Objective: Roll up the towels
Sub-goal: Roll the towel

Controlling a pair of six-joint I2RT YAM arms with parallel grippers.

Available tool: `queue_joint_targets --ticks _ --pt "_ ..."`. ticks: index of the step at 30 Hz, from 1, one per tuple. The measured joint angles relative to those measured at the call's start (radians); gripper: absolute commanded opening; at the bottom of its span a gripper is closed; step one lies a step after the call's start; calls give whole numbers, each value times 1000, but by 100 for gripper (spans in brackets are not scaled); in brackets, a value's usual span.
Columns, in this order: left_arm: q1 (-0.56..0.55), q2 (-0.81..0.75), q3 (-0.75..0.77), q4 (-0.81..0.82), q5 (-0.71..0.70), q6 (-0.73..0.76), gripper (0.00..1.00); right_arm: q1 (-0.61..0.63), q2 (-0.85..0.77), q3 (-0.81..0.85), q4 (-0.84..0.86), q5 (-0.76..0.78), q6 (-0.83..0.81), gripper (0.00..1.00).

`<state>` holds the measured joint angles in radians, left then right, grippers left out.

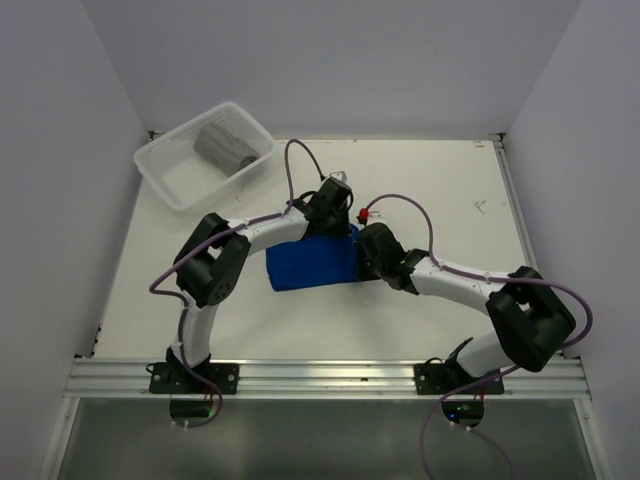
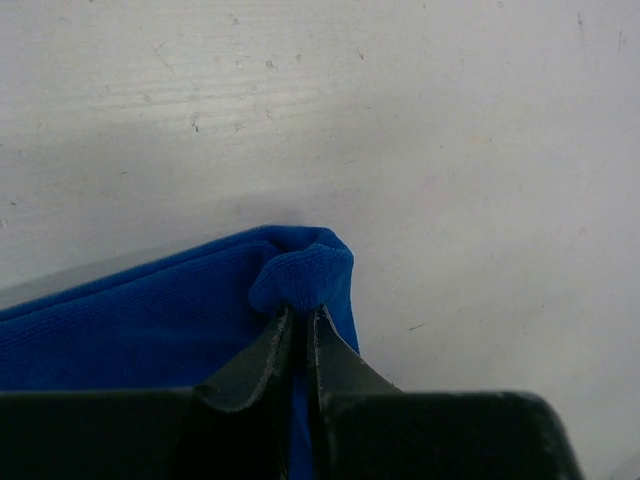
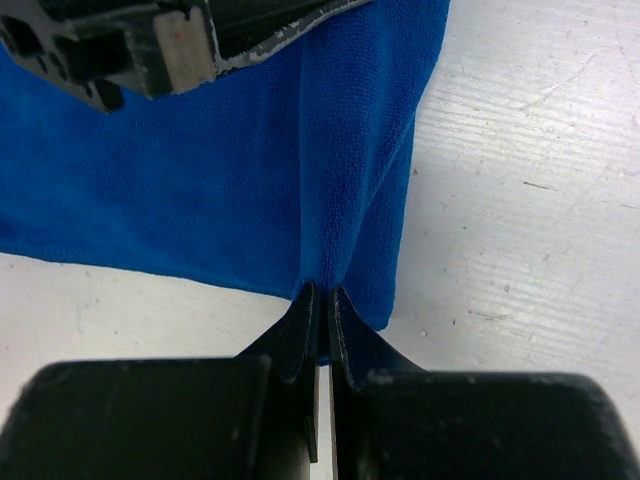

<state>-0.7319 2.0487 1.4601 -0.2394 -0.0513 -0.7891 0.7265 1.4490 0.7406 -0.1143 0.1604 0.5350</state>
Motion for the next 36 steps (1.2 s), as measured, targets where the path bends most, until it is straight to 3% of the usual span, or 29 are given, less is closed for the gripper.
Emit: queue_joint_targets --ticks 11,24,36 --pt "18 -1 -45 40 11 29 0 0 69 10 49 -40 28 0" --pt "27 -1 -82 102 22 53 0 0 58 38 25 -63 56 24" --pt "31 -7 -128 172 23 53 0 -13 -108 37 -26 -66 119 39"
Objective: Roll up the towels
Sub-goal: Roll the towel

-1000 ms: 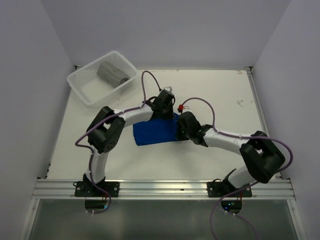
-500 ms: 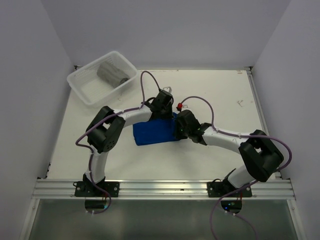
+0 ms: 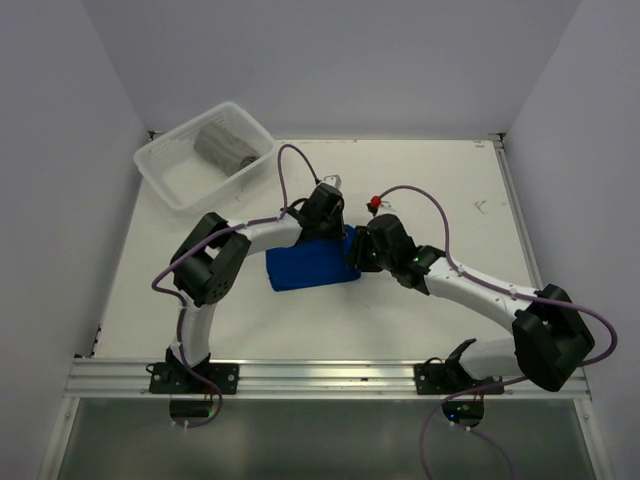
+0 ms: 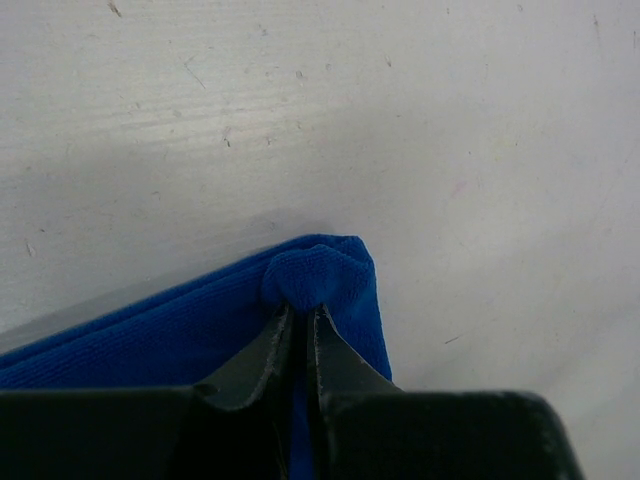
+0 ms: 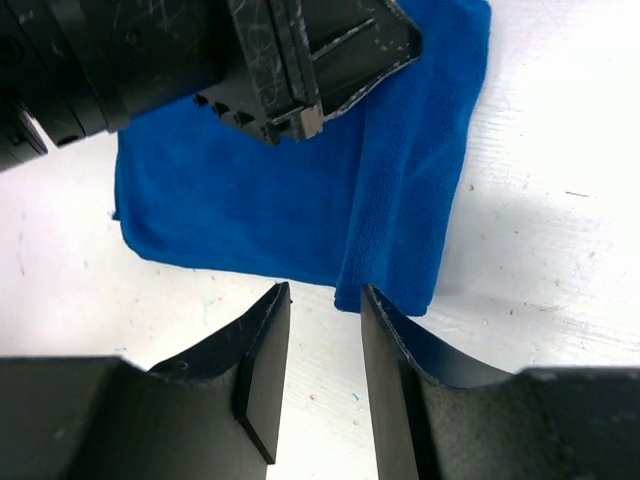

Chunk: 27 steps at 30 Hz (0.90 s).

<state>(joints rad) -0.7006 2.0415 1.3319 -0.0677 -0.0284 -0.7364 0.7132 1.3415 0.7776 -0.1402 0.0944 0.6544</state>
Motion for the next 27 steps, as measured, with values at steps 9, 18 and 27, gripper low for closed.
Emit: queue_joint_targets --ticks 9,18,27 --pt "0 -5 -11 12 0 0 0 -96 -19 -61 22 -37 89 48" --pt "0 -9 -21 21 0 0 0 -179 21 -113 122 -153 139 53" --pt "0 -12 -28 27 0 0 0 -178 108 -124 195 -204 147 53"
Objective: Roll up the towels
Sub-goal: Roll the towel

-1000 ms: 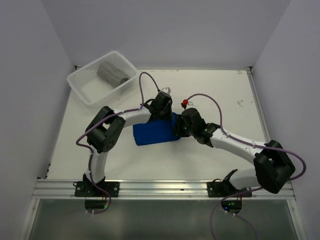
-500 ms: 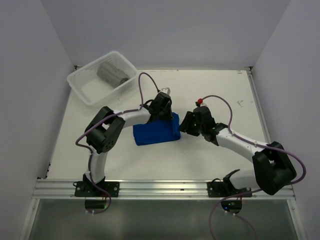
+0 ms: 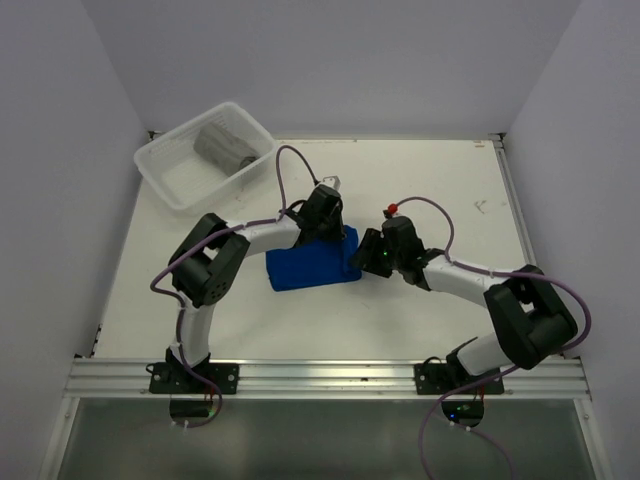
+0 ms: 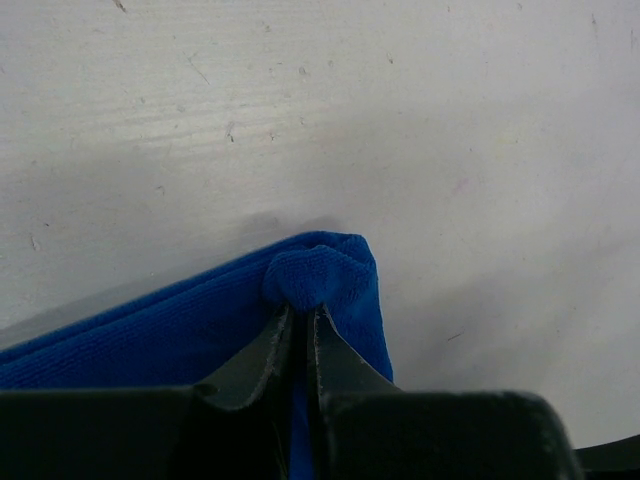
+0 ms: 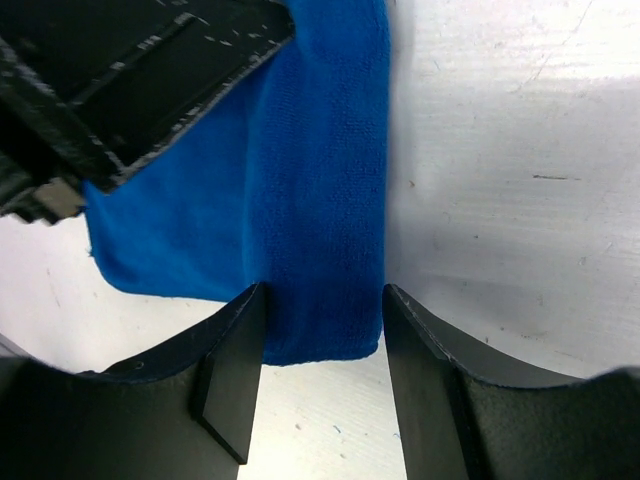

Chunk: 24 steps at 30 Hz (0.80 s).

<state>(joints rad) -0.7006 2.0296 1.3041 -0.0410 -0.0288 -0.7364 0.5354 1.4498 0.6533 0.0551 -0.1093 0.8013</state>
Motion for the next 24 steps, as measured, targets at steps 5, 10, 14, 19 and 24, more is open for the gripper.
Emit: queue_joint_targets --ticks 5,10,14,19,24 --pt "0 -5 -7 3 0 0 0 0 57 -5 21 -13 -3 47" --pt "0 -10 -13 6 0 0 0 0 69 -8 37 -14 -29 32" --pt "1 -14 -22 11 0 0 0 0 69 -8 38 -12 -60 20" --pt "8 -21 -26 5 4 0 8 7 80 -8 48 -5 -102 3" --pt "16 -26 -16 -25 7 10 25 40 81 -5 55 43 -143 0"
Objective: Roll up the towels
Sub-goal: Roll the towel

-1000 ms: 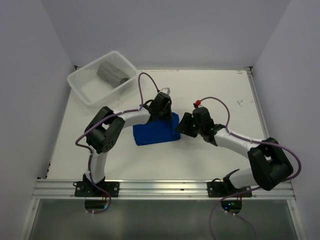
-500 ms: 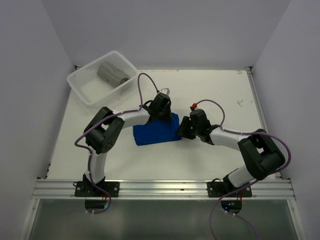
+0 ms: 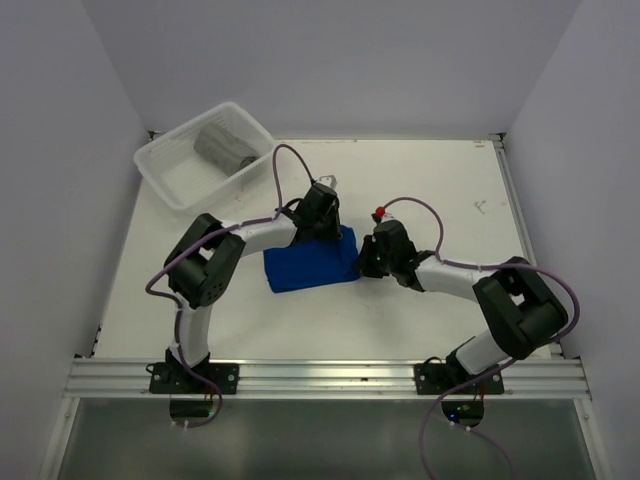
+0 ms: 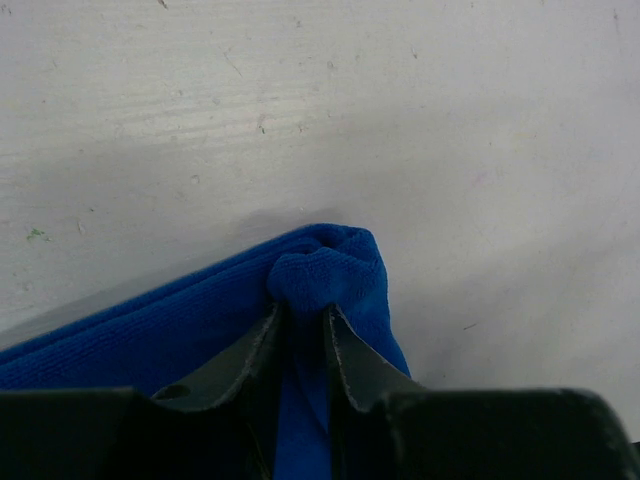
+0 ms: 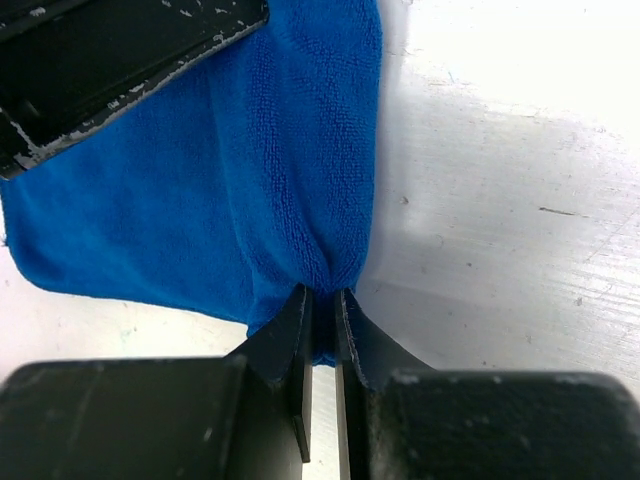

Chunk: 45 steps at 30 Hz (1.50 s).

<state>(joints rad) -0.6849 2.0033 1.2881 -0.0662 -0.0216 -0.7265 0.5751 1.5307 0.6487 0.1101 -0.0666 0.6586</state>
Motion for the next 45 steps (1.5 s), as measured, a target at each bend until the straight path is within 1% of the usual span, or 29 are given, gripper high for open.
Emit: queue_joint_targets --ticks 3,5,11,19,26,38,41,45 --pt "5 -1 16 -31 0 11 33 20 0 6 -4 27 -19 0" --pt "9 -1 31 -58 -1 13 36 32 0 11 -8 45 -31 0" --pt "16 -2 98 -157 -18 14 40 65 8 38 -38 95 -61 0" --pt "18 -36 158 -214 -27 13 42 80 15 47 -46 121 -73 0" --pt "14 -30 220 -243 -4 4 42 86 20 53 -48 132 -73 0" --pt "-15 65 252 -285 18 4 43 86 22 54 -48 132 -73 0" --pt "-18 75 261 -307 7 5 43 86 30 54 -39 132 -73 0" --pt "-23 105 310 -340 -24 11 43 86 34 54 -27 130 -72 0"
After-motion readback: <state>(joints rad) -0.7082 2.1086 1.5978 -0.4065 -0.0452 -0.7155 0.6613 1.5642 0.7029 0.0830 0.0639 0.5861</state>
